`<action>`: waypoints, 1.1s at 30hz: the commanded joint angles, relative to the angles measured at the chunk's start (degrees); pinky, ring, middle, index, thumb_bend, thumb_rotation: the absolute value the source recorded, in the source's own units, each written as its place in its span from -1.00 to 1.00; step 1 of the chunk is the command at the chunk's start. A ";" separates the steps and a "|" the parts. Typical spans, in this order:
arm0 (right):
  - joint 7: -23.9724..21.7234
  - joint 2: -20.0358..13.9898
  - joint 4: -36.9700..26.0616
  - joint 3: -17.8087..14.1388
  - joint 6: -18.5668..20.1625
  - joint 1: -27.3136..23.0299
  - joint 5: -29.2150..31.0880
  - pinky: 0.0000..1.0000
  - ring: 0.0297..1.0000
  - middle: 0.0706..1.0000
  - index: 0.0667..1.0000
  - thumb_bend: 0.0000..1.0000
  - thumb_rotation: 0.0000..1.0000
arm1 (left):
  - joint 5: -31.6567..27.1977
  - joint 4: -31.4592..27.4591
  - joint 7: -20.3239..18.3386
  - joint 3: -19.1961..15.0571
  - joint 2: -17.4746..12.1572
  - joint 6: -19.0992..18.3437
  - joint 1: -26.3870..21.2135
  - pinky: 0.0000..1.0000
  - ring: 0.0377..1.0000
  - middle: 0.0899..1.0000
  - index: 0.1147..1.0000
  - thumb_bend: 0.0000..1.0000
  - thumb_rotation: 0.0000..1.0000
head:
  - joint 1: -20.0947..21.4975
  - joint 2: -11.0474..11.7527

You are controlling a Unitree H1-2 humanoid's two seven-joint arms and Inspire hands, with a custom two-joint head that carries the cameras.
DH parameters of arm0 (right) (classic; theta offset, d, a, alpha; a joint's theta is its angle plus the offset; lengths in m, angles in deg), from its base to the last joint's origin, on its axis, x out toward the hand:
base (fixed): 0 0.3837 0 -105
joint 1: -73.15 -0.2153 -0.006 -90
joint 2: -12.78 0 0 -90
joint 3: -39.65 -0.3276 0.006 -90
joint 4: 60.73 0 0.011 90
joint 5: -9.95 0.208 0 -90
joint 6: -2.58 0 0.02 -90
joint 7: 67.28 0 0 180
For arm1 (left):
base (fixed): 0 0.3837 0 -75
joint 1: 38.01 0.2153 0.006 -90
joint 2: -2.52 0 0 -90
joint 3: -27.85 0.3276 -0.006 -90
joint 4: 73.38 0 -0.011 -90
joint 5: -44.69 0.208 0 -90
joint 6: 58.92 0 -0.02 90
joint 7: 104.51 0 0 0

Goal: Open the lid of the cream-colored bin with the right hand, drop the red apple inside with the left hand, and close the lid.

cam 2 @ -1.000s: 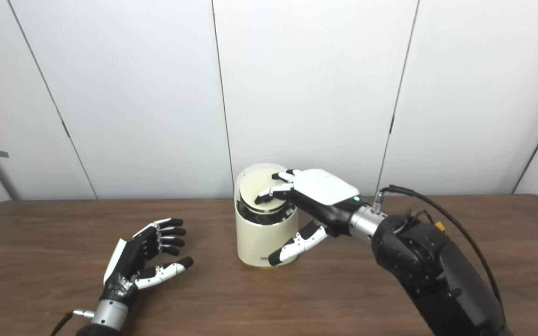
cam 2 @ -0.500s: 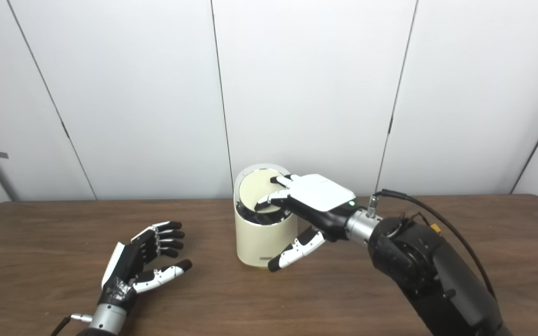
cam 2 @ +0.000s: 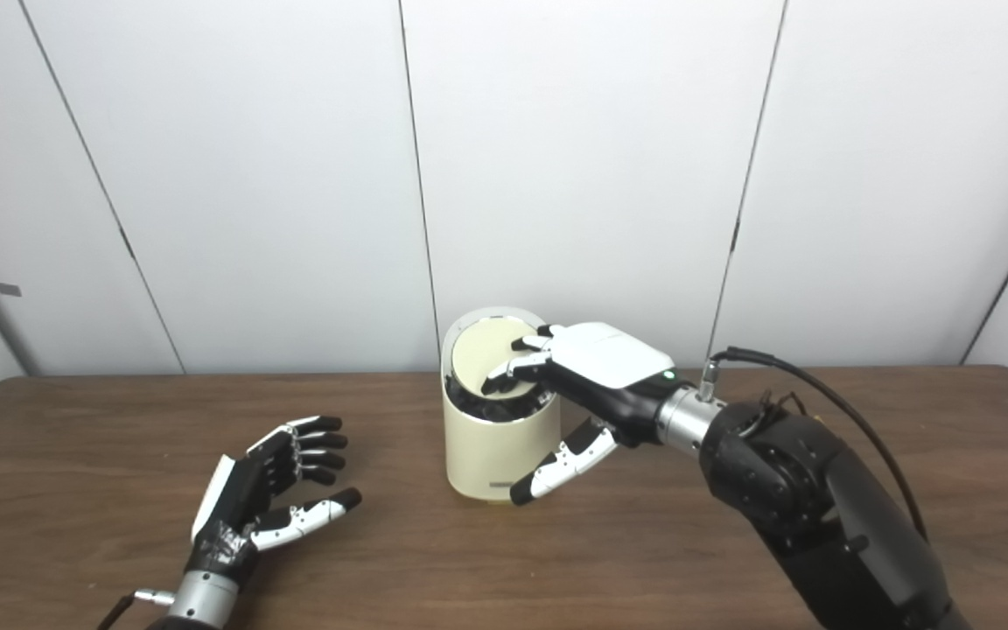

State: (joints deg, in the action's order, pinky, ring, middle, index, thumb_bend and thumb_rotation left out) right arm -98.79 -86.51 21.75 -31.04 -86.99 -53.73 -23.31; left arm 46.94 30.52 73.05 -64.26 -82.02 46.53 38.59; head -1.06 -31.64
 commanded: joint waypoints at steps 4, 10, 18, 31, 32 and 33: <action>1.87 0.41 -3.25 -4.22 1.35 -1.36 3.40 0.94 0.85 0.64 0.66 0.32 0.13 | 0.00 0.36 -0.07 0.18 -0.11 0.69 1.20 0.16 0.24 0.34 0.43 0.43 -0.87 | -0.05 -0.10; 6.82 2.51 -2.81 -8.73 1.26 3.04 6.32 0.56 0.76 0.82 0.83 0.31 -0.31 | -0.32 -0.29 -0.47 0.16 -0.14 0.48 1.31 0.14 0.22 0.33 0.43 0.44 -0.87 | -0.07 -0.16; 18.35 6.45 1.24 -13.83 -2.45 10.88 7.22 0.22 0.56 0.69 0.78 0.38 -0.47 | -1.96 -1.30 -1.65 0.05 0.18 1.03 1.57 0.12 0.22 0.33 0.44 0.43 -0.92 | -0.07 -0.33; 24.87 10.59 6.16 -18.65 -5.14 20.63 17.07 0.31 0.61 0.74 0.81 0.44 -0.32 | -2.20 -1.72 -1.92 -0.25 0.00 1.20 1.14 0.09 0.21 0.33 0.44 0.47 -0.81 | 0.95 -0.36; 24.98 10.63 6.53 -18.62 -5.50 20.83 17.33 0.31 0.61 0.74 0.82 0.43 -0.32 | -2.11 -1.75 -1.86 -0.25 0.01 1.17 1.11 0.09 0.21 0.33 0.44 0.47 -0.80 | 0.95 -0.36; 24.91 10.86 6.91 -18.71 -5.42 21.26 18.08 0.31 0.61 0.74 0.82 0.43 -0.32 | -2.44 -1.57 -2.04 -0.28 0.02 1.44 1.01 0.09 0.21 0.33 0.44 0.47 -0.80 | 0.97 -0.31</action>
State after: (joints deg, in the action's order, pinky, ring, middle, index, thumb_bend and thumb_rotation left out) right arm -75.42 -75.46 30.36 -49.01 -89.16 -30.63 -6.80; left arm 44.79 28.37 70.85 -64.34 -81.77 46.50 39.96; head -0.09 -31.91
